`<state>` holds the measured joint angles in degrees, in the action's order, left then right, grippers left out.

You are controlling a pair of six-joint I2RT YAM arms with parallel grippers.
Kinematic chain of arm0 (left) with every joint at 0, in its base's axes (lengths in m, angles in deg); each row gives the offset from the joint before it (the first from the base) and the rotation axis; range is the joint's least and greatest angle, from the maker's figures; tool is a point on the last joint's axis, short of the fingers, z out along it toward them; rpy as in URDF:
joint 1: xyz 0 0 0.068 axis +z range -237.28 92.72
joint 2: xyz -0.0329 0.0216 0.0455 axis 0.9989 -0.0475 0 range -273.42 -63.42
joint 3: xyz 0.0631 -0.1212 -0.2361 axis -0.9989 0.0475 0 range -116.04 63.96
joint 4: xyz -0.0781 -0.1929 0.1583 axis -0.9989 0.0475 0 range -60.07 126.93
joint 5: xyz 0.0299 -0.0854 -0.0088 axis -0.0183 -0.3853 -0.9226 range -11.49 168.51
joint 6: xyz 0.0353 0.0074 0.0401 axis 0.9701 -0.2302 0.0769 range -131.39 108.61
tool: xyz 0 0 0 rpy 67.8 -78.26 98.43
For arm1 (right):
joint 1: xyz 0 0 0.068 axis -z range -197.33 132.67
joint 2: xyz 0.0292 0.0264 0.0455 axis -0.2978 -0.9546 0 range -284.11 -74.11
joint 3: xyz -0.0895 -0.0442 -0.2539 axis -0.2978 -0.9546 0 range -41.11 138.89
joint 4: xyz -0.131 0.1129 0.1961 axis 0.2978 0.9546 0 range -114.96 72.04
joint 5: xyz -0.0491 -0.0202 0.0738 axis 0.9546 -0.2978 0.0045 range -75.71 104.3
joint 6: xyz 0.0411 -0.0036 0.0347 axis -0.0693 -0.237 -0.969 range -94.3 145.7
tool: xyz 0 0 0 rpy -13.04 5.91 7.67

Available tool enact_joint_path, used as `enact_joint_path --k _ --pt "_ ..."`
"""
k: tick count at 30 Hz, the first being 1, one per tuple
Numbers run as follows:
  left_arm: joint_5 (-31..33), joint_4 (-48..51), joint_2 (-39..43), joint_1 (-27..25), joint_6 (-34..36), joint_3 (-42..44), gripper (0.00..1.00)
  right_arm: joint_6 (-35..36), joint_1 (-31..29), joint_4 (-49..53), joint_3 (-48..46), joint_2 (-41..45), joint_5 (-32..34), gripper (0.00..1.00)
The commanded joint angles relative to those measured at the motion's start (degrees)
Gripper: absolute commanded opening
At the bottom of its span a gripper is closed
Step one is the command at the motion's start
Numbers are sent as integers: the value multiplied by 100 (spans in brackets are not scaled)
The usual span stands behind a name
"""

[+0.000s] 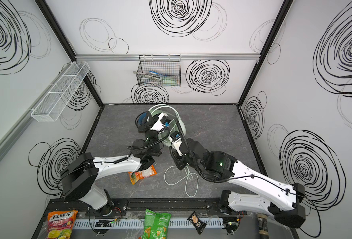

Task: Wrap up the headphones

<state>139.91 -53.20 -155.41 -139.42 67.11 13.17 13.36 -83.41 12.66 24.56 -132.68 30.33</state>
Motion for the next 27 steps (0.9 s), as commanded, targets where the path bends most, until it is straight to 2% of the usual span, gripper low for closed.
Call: enact_joint_path --k 1,9,12,15,17,19,23,27 --pt "293 -362 178 370 408 242 0 127 -97 562 574 396 421 6" --pt "272 -168 265 267 280 309 0 222 -71 858 777 311 589 7" --pt "150 415 493 124 -111 392 0 236 -21 825 683 401 856 7" --pt "64 1780 960 55 -1197 417 0 340 147 599 596 568 956 9" --pt "-304 3416 1456 46 -2358 377 0 470 338 495 602 620 931 10" --pt "-636 4484 1852 51 -3215 325 0 624 566 436 652 619 836 11" --pt "-1102 5682 2344 31 -3945 315 0 940 998 352 758 572 610 11" --pt "-1567 6559 2646 -51 -4534 206 0 1189 1183 232 871 557 612 11"
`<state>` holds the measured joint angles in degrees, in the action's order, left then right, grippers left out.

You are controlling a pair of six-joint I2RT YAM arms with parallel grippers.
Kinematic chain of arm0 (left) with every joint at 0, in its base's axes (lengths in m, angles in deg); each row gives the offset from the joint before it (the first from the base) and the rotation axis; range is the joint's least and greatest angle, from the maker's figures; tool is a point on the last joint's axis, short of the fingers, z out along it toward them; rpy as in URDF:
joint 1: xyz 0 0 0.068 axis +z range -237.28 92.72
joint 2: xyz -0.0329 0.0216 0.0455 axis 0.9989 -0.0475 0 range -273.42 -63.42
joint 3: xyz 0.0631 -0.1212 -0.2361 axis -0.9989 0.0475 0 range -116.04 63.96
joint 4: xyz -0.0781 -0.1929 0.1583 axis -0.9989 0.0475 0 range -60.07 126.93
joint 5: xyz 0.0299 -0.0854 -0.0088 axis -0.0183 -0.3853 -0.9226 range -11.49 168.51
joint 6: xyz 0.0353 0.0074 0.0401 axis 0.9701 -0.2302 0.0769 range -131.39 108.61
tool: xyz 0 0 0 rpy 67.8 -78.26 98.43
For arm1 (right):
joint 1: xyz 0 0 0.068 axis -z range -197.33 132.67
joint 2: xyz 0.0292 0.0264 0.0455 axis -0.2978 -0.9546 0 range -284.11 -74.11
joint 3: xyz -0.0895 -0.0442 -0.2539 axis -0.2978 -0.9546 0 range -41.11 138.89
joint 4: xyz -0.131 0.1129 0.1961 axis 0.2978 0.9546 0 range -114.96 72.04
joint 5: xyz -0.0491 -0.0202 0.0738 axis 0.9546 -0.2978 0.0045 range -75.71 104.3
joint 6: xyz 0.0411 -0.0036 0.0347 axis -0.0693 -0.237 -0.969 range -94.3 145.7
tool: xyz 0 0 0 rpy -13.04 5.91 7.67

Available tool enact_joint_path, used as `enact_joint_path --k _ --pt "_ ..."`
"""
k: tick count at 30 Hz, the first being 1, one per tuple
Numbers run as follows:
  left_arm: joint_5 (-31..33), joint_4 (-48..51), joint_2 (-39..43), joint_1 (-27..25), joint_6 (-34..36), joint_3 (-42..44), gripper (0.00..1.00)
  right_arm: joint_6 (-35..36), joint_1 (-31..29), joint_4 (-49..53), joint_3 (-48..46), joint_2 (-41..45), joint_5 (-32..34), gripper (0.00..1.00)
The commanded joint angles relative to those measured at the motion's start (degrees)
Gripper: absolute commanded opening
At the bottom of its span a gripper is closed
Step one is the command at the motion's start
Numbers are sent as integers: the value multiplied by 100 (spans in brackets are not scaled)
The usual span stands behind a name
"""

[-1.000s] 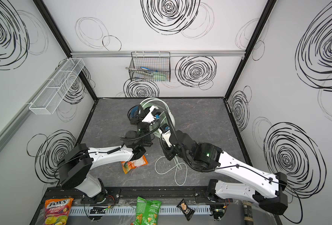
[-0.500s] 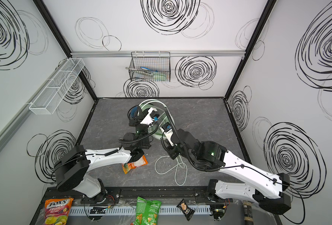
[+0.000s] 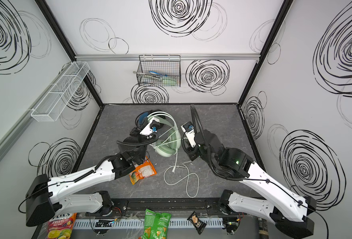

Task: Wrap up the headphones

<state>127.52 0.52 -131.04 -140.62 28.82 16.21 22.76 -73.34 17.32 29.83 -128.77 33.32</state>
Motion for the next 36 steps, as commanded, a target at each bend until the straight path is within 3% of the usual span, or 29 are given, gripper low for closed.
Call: enact_joint_path --k 1,9,17,27,36 --pt "-527 1432 311 68 -910 -122 0 299 206 -247 376 155 353 12" --pt "-1514 2413 1052 178 -2032 -138 0 486 508 -522 278 244 422 13" --pt "-1937 2875 1711 386 -2673 -104 0 475 951 -944 -85 378 150 13" --pt "-2709 3156 2189 715 -3272 -155 0 410 1767 -1480 -480 333 -681 14" --pt "-3420 3263 2282 948 -4106 -347 0 285 2081 -1921 -883 341 -1142 15"
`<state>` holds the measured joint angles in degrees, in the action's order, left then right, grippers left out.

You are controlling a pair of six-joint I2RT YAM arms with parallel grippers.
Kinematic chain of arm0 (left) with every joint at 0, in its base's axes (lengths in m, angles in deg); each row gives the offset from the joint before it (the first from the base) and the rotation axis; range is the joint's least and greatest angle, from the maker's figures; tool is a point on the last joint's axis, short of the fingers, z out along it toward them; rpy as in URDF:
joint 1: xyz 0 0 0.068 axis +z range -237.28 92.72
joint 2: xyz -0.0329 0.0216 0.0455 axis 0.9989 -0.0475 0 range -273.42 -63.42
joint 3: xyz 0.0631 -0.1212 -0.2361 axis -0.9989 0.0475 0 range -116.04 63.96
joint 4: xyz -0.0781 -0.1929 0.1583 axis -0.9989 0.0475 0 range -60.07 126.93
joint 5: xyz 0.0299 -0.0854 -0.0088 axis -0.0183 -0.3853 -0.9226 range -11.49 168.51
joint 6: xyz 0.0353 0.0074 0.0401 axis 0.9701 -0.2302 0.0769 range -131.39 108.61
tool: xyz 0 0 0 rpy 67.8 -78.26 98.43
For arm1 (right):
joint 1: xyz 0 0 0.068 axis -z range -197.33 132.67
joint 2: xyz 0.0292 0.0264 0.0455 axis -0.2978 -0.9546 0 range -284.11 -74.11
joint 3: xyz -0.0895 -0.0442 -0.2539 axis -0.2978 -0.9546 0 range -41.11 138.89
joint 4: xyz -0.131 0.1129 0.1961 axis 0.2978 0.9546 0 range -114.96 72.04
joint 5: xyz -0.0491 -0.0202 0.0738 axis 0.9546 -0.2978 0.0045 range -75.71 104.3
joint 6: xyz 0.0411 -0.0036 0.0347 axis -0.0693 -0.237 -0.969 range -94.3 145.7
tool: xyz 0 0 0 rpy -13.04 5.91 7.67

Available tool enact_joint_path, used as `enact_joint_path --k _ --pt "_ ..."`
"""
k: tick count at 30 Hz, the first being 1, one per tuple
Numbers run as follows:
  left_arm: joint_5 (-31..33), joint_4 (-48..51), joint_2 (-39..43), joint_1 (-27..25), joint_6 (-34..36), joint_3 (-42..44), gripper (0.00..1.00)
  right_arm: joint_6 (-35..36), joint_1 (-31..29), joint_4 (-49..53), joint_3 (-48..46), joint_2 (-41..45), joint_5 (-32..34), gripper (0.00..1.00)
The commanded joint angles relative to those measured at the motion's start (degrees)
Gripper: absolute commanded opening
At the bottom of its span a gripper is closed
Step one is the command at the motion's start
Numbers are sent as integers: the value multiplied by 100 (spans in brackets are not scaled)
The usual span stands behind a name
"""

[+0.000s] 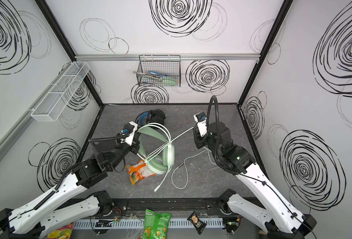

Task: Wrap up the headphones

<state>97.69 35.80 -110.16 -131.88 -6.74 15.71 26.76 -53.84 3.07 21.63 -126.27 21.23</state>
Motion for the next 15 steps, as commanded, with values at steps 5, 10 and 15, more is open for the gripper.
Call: enact_joint_path --k 5,10,15 --pt "-858 -297 264 210 -1102 -402 0 -141 196 -762 -288 88 -118 17" --pt "-1158 -315 367 326 -1504 -521 0 -167 244 -1121 -572 229 -271 19" --pt "-1487 -331 368 408 -1728 -724 0 -196 293 -1388 -779 277 -502 20"
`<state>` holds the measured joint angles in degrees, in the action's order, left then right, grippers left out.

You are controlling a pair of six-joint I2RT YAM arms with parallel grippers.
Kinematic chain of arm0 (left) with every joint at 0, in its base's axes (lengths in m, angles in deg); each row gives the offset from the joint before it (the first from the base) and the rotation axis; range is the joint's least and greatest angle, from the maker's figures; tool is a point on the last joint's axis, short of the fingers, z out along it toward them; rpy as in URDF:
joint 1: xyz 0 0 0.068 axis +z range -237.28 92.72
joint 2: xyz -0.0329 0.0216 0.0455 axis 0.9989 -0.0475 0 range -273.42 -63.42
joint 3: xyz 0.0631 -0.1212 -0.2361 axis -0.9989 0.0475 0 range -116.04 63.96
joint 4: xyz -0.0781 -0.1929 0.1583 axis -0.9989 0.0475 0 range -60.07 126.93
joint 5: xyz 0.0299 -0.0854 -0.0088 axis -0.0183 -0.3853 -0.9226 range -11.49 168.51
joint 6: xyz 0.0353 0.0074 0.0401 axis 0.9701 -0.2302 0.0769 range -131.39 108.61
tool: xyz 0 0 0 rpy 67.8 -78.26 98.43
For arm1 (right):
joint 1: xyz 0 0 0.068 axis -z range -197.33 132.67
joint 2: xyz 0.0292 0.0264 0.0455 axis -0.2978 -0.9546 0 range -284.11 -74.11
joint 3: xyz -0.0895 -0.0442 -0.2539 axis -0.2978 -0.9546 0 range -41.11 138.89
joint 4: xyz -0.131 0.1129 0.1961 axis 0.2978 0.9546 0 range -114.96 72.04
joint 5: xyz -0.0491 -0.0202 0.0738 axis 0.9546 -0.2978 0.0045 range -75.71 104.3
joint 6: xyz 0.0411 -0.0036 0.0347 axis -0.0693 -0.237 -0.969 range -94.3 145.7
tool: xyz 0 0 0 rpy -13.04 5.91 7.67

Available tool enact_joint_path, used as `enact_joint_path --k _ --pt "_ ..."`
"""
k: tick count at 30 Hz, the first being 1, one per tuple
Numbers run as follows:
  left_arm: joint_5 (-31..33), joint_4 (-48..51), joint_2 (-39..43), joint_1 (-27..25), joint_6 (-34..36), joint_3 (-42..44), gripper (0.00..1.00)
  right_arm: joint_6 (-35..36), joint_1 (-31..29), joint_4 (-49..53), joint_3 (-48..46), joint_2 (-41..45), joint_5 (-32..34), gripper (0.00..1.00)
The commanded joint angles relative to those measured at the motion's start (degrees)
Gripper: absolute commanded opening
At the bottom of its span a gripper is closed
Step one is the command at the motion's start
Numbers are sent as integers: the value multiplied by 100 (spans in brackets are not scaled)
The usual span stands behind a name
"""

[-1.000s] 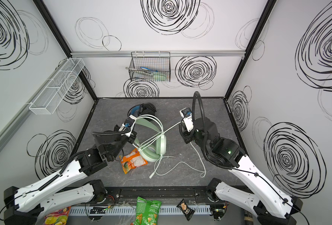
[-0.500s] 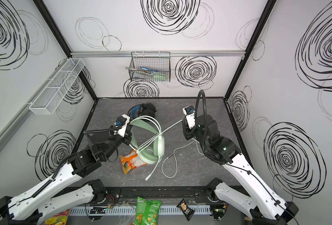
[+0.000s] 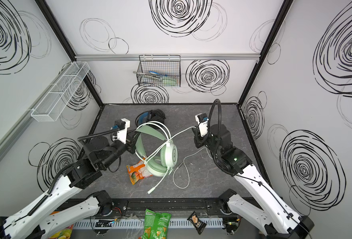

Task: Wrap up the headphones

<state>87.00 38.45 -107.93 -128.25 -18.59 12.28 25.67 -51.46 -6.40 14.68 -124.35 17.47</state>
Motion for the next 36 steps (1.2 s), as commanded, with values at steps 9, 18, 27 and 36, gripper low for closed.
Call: enact_joint_path --k 9,18,27,36 --pt "-841 -790 113 96 -969 -680 0 -163 51 -992 -449 172 -600 19" --pt "-1218 -1125 118 208 -1496 -851 0 -320 36 -1525 -863 177 -942 18" --pt "-1785 -1500 1 648 -2221 -1145 0 -172 -191 -2869 -1761 487 -1655 19" --pt "-2078 -1575 -89 873 -2590 -1204 0 383 -801 -4102 -2403 348 -1899 24"
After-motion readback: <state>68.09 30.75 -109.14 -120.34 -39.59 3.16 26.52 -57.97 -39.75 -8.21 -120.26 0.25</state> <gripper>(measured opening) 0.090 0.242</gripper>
